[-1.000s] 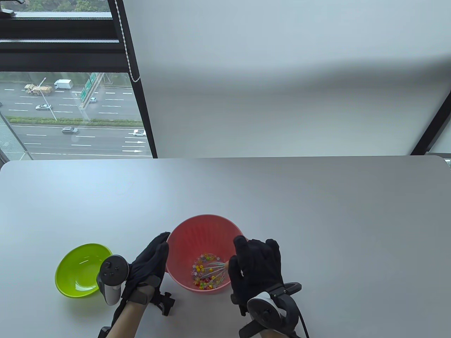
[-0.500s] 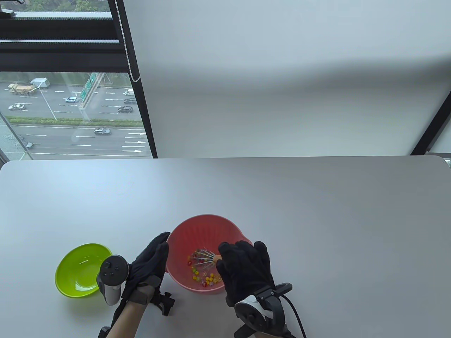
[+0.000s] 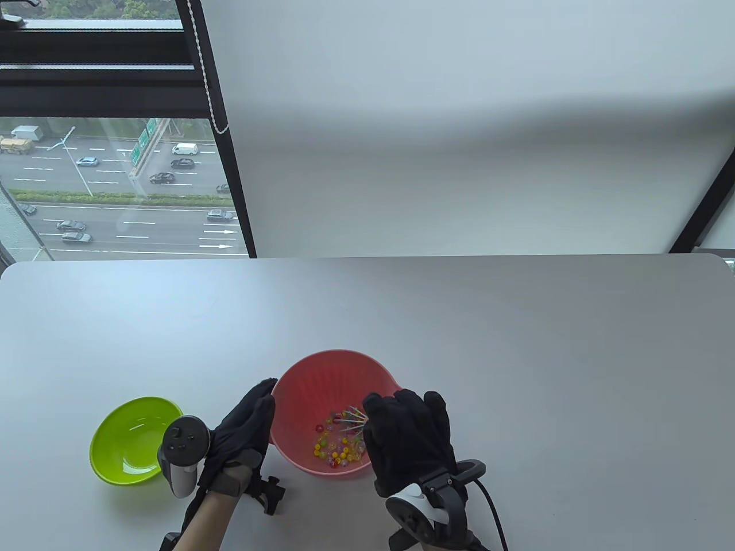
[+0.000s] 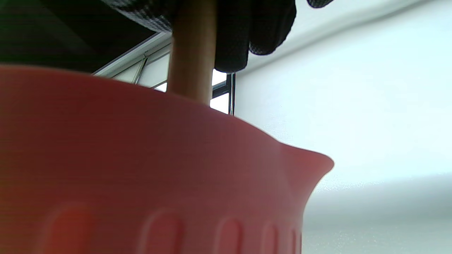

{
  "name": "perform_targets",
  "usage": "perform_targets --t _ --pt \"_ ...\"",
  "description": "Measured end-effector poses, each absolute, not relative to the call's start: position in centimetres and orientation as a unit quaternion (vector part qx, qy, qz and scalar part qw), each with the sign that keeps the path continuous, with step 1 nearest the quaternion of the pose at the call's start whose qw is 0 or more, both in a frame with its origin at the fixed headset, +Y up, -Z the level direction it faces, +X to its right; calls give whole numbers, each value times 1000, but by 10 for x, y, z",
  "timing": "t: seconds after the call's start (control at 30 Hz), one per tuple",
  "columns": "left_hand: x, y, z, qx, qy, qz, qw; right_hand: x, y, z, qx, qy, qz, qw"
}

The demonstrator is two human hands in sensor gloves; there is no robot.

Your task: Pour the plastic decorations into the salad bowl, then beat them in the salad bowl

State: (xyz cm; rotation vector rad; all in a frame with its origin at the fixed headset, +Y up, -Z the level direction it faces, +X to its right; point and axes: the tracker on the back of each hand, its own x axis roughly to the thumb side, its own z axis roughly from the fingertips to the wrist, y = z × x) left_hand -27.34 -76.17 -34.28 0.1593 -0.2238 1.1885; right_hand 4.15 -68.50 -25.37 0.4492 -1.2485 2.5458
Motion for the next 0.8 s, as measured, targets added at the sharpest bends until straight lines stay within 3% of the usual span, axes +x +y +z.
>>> perform_targets --t 0.23,0.5,0.8 --pt "-273 -762 -343 75 -105 558 820 49 -682 -253 143 -437 873 165" --pt "-273 -762 -343 75 -105 558 820 47 -685 -257 142 -397 881 214" --pt "-273 -762 -343 75 -105 558 820 33 -689 -258 167 -385 890 178"
